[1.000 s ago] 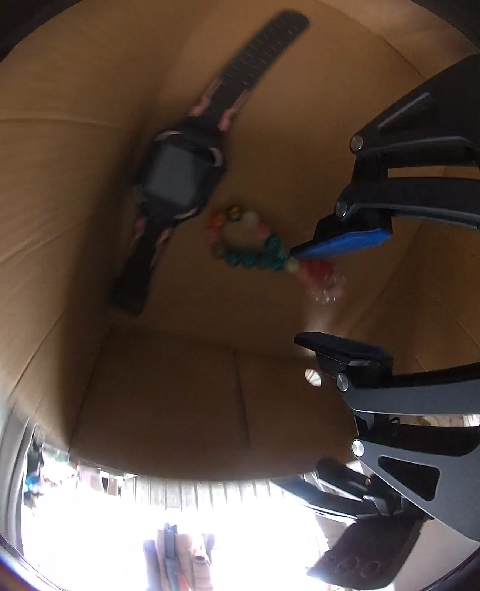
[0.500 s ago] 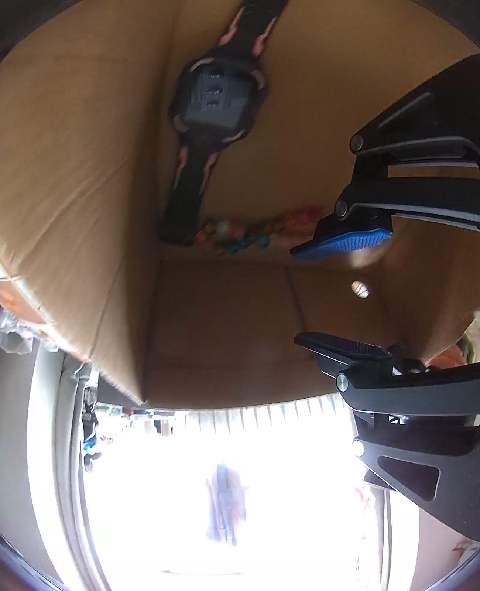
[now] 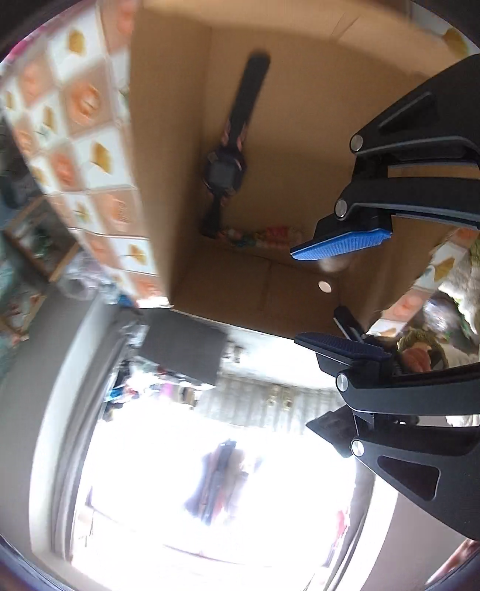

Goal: Organize jewelry
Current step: 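Withdraw the left tool from the box while the right tool returns to the table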

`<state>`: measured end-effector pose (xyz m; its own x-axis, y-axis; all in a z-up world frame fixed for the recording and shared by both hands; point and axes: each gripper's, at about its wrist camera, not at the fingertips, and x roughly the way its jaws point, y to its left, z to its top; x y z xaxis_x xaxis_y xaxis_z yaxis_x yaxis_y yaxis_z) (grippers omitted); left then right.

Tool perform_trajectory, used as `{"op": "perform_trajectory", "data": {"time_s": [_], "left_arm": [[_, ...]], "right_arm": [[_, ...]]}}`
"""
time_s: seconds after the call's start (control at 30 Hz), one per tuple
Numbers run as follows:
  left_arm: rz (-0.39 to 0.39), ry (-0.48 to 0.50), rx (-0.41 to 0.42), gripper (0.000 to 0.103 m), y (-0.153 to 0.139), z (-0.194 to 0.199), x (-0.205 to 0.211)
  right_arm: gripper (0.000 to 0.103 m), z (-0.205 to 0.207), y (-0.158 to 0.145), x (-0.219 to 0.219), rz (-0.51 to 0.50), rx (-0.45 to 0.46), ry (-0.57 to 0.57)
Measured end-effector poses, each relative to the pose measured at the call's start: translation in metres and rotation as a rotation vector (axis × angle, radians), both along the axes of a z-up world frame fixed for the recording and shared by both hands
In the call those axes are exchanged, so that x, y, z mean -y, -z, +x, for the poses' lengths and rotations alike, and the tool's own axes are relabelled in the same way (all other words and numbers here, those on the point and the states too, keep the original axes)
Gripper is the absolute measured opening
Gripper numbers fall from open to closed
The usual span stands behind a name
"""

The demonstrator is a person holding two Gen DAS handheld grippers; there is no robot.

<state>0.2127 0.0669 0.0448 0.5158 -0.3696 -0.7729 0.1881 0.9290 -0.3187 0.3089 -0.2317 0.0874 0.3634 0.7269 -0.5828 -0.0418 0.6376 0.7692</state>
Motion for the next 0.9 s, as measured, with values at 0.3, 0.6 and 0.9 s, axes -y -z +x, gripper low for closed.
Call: {"op": "perform_trajectory", "data": {"time_s": [0.3, 0.6, 0.9], "left_arm": [[0.016, -0.031, -0.009, 0.057, -0.005, -0.009, 0.004], [0.037, -0.114, -0.015, 0.057, -0.011, -0.023, 0.016], [0.056, -0.208, 0.006, 0.057, -0.01, -0.034, 0.034]], "right_arm": [[0.052, -0.124, 0.006, 0.085, -0.321, 0.169, 0.438], [0.054, -0.128, 0.093, 0.099, -0.103, 0.09, 0.327], [0.054, -0.115, 0.083, 0.115, -0.083, 0.089, 0.276]]}}
